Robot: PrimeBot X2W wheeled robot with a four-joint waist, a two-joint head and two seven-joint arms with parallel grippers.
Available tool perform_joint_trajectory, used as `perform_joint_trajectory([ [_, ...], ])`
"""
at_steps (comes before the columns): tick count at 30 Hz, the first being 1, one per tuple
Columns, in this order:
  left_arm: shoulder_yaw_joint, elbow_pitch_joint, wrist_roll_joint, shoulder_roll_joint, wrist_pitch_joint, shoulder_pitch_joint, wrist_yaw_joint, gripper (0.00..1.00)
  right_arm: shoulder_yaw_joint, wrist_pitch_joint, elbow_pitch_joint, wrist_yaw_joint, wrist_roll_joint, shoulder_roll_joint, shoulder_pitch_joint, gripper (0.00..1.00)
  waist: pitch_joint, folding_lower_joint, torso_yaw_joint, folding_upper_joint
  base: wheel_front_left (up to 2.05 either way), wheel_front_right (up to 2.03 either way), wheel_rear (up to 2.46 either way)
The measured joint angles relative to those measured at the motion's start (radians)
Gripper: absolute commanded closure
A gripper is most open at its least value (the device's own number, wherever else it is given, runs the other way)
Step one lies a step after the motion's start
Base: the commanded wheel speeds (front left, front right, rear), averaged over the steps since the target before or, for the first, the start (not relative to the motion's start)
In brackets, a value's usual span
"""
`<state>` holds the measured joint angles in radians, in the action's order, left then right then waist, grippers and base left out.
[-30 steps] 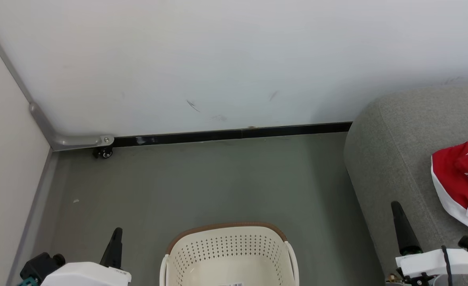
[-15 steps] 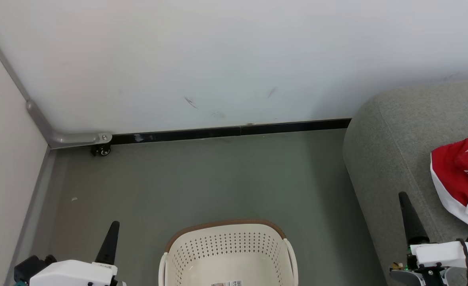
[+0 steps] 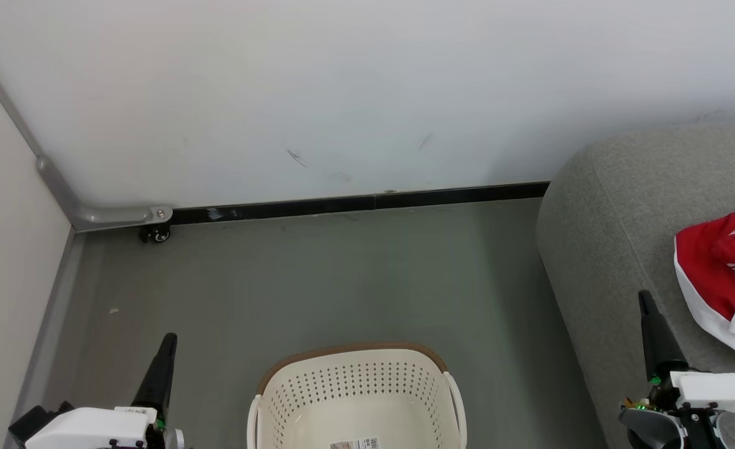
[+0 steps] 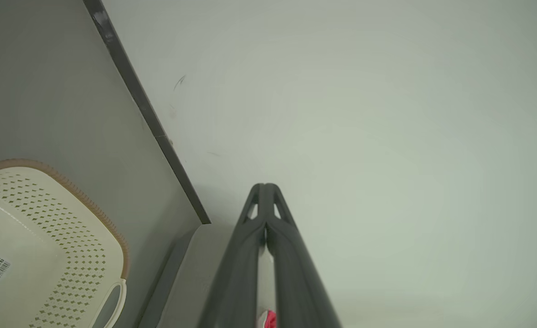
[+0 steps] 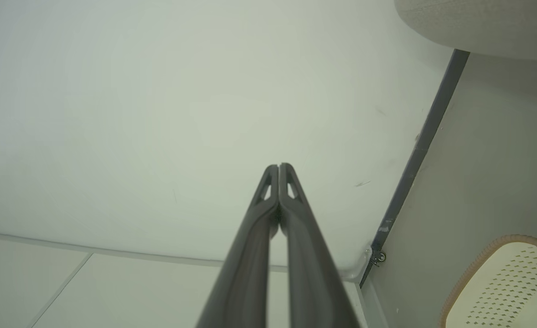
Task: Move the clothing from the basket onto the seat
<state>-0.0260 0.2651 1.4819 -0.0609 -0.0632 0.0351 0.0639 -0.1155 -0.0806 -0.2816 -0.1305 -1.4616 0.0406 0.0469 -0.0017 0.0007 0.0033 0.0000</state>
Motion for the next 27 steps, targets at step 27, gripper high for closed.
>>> perform_joint_trajectory([
  [27, -0.046, 0.003, 0.128, 0.014, -0.035, 0.013, 0.051, 1.00, -0.017, -0.021, 0.007, 0.000, -0.136, 0.000, 0.017, 1.00, 0.004, -0.0002, -0.004, 0.0000, 0.00, 0.00, 0.00],
])
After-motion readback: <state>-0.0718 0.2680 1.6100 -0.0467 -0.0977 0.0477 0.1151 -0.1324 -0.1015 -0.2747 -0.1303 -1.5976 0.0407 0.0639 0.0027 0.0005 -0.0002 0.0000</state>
